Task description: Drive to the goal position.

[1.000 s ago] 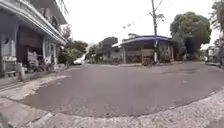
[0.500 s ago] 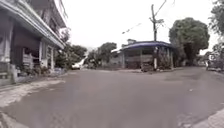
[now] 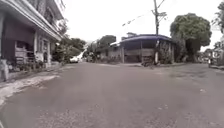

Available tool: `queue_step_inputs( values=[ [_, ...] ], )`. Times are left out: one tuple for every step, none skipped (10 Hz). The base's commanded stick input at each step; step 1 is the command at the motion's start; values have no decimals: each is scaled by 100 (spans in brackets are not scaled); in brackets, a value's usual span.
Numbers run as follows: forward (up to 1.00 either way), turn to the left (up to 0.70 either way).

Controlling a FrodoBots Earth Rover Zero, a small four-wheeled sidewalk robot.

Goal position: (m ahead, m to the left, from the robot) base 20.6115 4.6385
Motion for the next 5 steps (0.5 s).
queue_step_inputs(
  values=[
    [70, 0],
    [70, 0],
    [70, 0],
    [70, 0],
    [70, 0]
  ],
)
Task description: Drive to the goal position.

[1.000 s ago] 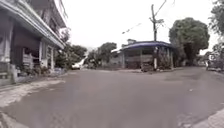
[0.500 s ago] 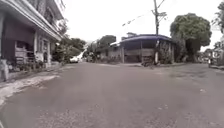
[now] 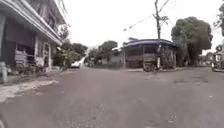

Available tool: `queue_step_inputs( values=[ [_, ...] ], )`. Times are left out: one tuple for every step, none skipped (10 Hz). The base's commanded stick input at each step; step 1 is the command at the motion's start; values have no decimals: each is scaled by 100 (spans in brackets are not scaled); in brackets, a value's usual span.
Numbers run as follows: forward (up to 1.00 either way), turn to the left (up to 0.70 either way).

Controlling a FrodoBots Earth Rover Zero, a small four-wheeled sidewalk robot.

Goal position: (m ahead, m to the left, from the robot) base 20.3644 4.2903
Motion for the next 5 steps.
queue_step_inputs(
  values=[
    [70, 0],
    [70, 0],
    [70, 0],
    [70, 0],
    [70, 0]
  ],
)
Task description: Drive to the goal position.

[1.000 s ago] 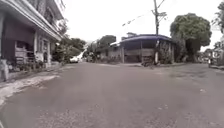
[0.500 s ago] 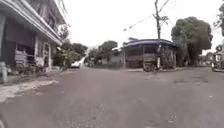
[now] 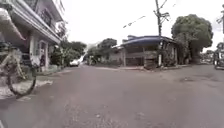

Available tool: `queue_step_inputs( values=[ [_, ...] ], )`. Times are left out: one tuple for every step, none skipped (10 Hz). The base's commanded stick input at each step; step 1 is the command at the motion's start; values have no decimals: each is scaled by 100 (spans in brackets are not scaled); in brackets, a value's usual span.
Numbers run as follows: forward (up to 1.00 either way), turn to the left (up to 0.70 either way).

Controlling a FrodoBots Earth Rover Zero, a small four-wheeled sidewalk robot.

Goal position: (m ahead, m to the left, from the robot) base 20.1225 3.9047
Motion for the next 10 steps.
queue_step_inputs(
  values=[
    [70, 0],
    [70, 0],
    [70, 0],
    [70, 0],
    [70, 0],
    [70, 0],
    [70, 0],
    [70, 0],
    [70, 0],
    [70, 0]
  ],
)
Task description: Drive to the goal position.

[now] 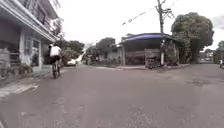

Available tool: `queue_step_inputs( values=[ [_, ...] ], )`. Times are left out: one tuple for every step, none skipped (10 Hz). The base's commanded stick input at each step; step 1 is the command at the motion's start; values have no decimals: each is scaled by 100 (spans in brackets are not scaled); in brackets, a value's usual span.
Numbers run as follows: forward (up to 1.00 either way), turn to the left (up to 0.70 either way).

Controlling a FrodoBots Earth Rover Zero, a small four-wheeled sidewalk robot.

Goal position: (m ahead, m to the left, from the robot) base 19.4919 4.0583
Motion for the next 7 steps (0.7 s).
queue_step_inputs(
  values=[
    [70, 0],
    [70, 0],
    [70, 0],
    [70, 0],
    [70, 0],
    [70, 0],
    [70, 0]
  ],
)
